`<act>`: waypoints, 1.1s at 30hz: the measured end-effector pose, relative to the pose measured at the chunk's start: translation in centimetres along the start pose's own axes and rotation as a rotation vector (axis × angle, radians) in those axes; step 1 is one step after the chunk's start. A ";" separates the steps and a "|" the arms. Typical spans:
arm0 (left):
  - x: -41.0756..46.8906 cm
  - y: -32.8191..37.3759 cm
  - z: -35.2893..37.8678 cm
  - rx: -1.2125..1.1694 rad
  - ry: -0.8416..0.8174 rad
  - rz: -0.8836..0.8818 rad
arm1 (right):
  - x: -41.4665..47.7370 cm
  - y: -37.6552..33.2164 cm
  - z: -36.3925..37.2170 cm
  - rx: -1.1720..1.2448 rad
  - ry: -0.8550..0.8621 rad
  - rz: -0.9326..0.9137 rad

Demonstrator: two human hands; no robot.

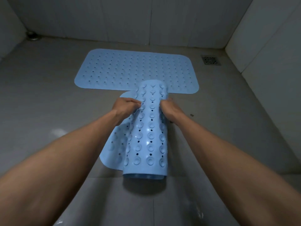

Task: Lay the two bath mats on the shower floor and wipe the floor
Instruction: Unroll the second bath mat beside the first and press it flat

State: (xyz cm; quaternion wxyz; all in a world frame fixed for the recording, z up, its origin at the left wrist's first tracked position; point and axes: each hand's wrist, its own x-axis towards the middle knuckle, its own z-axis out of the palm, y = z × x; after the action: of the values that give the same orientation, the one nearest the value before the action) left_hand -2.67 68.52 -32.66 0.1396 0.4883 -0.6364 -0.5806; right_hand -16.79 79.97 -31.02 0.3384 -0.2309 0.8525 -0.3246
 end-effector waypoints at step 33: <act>-2.3 -10.7 -2.8 1.089 -0.123 0.043 | -3.4 0.1 7.2 -0.426 0.185 -0.173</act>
State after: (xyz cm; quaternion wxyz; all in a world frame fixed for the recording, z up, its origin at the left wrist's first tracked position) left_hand 5.48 70.24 -40.30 -0.1590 0.4419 -0.8617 -0.1919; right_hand -9.37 79.31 -33.68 0.1733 -0.3383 0.9063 -0.1849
